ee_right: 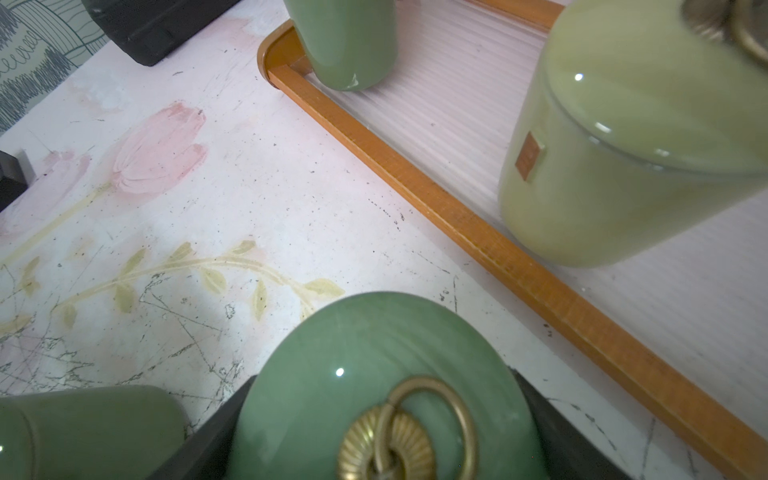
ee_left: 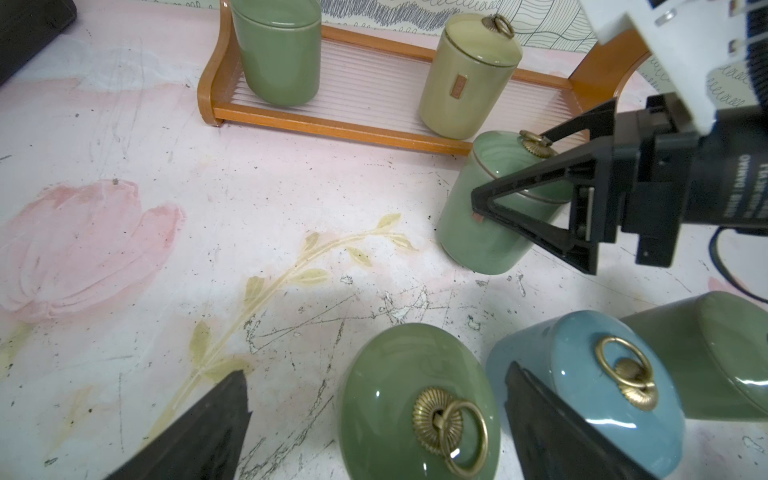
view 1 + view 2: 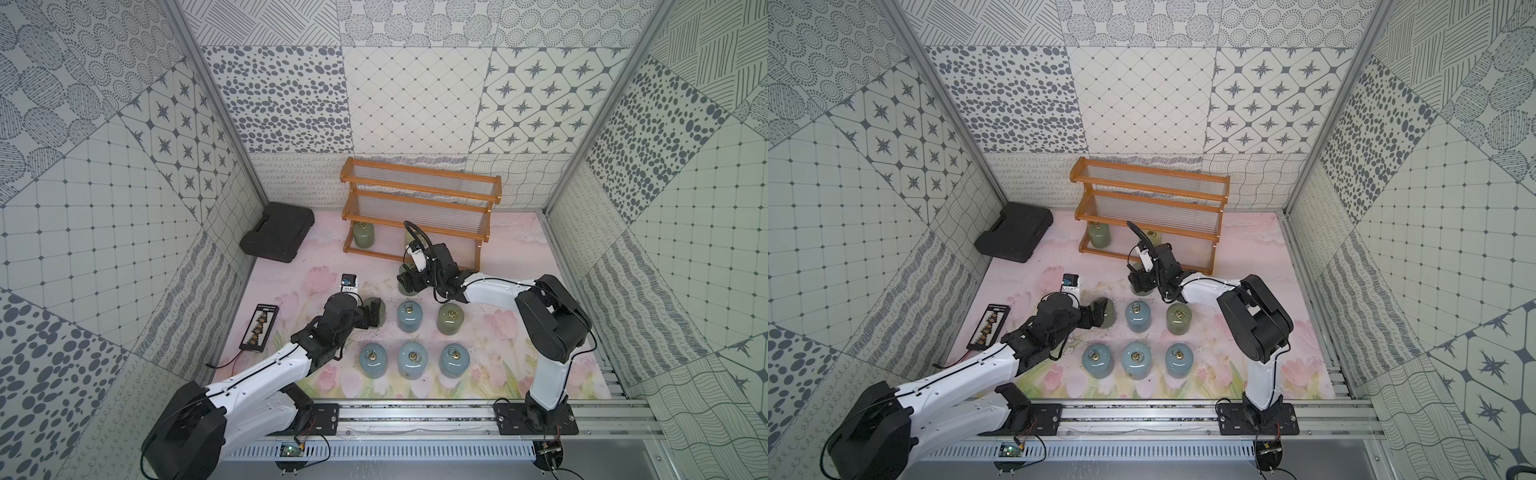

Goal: Remove the tea canisters from the shelf
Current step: Place the tea canister at the center of the board.

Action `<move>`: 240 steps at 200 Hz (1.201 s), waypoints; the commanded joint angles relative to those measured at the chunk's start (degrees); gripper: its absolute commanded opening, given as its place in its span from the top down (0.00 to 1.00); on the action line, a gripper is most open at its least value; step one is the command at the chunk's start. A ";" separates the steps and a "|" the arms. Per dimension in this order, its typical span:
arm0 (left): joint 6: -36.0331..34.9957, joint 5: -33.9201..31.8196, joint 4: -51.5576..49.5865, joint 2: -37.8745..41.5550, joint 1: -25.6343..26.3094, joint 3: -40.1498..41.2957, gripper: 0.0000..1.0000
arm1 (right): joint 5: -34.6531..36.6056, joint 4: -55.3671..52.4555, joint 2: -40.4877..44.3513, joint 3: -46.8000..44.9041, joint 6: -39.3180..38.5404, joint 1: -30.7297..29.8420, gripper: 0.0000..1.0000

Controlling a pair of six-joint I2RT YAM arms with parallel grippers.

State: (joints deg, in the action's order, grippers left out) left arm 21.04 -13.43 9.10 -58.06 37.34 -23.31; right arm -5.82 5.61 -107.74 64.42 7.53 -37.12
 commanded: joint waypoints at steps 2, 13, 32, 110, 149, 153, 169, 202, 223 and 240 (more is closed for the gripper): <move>0.23 -0.90 -0.55 0.04 -0.52 -0.24 0.00 | -0.34 4.78 -1.20 2.59 0.93 -0.59 0.23; 0.14 -0.90 -0.61 0.05 -0.52 -0.42 0.00 | -0.35 4.72 -1.49 2.75 0.91 -0.73 0.23; -0.03 -0.81 -0.74 0.01 -0.69 -0.46 0.00 | -0.45 4.55 -1.74 2.93 0.90 -0.83 0.22; -0.12 -0.46 -0.48 -0.42 -1.22 -0.62 0.00 | -0.32 4.71 -1.43 1.68 0.92 -0.89 0.21; 0.21 -0.67 -0.78 0.05 -1.30 -0.42 0.00 | -0.67 4.83 -1.37 1.07 0.94 -1.02 0.18; 0.30 -0.72 -0.82 0.14 -1.32 -0.29 0.00 | -0.73 4.85 -1.36 1.01 0.91 -1.02 0.17; 0.66 -1.02 -0.84 0.30 -1.32 -0.09 0.00 | -0.66 5.03 -1.28 0.75 0.91 -1.12 0.16; 0.85 -1.33 -1.19 0.84 -1.30 0.11 0.00 | -0.61 5.25 -1.19 0.53 1.13 -1.20 0.15; 0.65 -1.55 -1.45 1.13 -1.37 0.05 0.00 | -0.77 5.34 -1.20 0.31 1.11 -1.32 0.13; 0.67 -1.65 -1.59 1.20 -1.40 0.14 0.00 | -0.81 5.61 -1.13 -0.08 1.18 -1.39 0.12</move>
State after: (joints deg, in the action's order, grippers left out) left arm 21.04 -13.82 7.62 -57.36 36.58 -23.33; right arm -5.74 6.68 -108.71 65.08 7.57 -37.82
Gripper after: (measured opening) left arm 0.997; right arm 0.875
